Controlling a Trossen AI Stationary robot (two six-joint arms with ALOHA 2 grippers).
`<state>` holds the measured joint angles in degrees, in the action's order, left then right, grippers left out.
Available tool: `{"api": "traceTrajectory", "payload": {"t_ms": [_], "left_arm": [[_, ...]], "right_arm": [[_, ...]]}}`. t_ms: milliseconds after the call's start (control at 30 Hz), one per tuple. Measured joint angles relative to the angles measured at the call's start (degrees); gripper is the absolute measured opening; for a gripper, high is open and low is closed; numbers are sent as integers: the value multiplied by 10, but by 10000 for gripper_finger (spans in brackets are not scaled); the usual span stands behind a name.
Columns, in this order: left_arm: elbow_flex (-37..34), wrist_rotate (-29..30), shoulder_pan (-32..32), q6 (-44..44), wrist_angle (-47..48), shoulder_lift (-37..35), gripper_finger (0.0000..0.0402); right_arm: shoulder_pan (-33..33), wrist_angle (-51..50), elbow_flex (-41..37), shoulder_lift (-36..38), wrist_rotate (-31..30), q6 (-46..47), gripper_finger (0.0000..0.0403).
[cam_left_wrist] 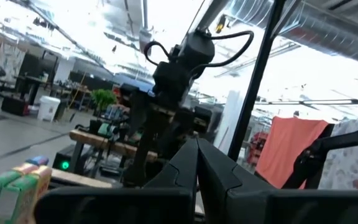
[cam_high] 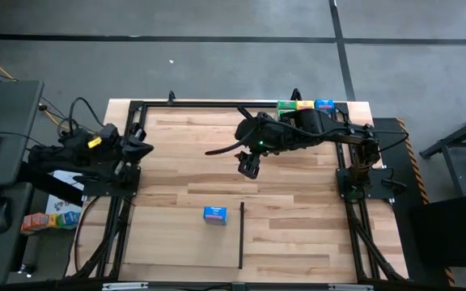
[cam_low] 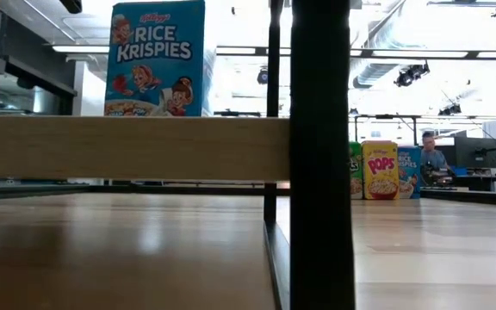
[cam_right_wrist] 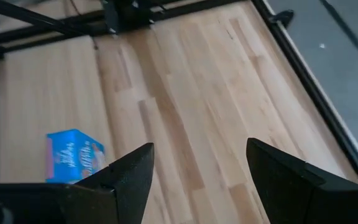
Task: Stack cereal on shelf
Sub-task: Put the bottom blue cereal box on the shelf
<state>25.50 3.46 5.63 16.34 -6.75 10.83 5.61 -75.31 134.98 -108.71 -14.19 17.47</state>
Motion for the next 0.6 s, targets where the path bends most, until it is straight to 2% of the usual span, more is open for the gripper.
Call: {"api": "traceTrajectory", "payload": {"t_ms": [367, 600], "left_arm": [[0, 0, 0, -5, 0, -3, 0], [0, 0, 0, -5, 0, -3, 0]], "right_arm": [[1, 80, 0, 0, 50, -15, 245], [2, 135, 0, 0, 103, -25, 245]]}}
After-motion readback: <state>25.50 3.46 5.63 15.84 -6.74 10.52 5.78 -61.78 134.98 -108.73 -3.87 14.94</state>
